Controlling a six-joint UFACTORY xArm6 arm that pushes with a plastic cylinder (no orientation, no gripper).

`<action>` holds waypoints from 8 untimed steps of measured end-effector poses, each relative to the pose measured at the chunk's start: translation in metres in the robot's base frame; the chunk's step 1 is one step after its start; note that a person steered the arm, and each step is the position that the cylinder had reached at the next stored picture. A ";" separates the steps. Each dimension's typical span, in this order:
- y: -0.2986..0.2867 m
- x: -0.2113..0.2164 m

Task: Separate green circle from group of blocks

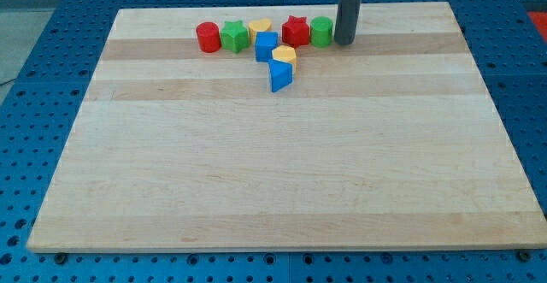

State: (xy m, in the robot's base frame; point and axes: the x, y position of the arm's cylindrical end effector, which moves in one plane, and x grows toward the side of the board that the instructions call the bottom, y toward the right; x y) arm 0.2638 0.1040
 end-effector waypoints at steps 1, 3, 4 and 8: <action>0.007 -0.062; -0.070 -0.036; -0.058 0.001; -0.058 -0.016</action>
State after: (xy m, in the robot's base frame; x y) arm 0.2479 0.0462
